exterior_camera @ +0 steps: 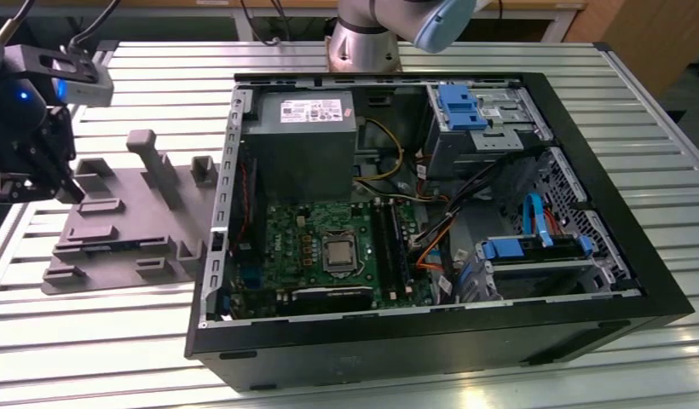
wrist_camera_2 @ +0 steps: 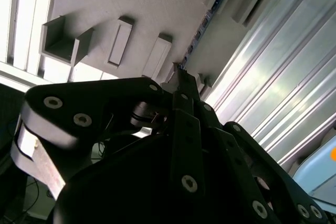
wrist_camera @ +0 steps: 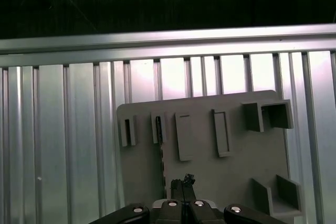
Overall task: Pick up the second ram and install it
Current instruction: 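Pick up the second ram and move it above second insertion slot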
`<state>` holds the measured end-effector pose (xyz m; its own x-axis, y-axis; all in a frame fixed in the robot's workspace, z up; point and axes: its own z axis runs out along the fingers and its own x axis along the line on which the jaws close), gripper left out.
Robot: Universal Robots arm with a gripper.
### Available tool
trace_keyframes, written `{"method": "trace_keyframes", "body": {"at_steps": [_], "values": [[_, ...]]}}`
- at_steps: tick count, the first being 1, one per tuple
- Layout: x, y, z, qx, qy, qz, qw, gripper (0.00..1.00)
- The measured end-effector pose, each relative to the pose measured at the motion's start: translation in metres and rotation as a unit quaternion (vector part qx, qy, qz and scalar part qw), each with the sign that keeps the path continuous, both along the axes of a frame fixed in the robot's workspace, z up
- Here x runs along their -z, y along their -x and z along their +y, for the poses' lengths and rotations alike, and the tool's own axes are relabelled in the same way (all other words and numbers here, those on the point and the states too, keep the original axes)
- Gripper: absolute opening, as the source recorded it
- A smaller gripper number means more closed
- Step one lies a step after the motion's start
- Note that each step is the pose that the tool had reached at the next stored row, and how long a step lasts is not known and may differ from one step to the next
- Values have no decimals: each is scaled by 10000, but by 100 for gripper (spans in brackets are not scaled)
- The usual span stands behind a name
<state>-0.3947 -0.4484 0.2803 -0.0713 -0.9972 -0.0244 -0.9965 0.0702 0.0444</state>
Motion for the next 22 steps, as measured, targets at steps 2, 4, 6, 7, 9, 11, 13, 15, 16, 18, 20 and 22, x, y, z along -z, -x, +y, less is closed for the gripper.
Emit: {"method": "trace_keyframes", "body": {"at_steps": [2,4,6,7,9,11,13,15,16,18,20,22], "values": [[12,0,0,-2,0,0,10000,11],[25,0,0,-4,0,0,10000,11],[40,0,0,-6,0,0,10000,11],[47,0,0,-7,0,0,10000,11],[62,0,0,-9,0,0,10000,11],[76,0,0,-13,0,0,10000,11],[89,0,0,-19,0,0,10000,11],[102,0,0,-26,0,0,10000,11],[108,0,0,-30,0,0,10000,11],[121,0,0,-39,0,0,10000,11],[134,0,0,-48,0,0,10000,11],[146,0,0,-58,0,0,10000,11]]}}
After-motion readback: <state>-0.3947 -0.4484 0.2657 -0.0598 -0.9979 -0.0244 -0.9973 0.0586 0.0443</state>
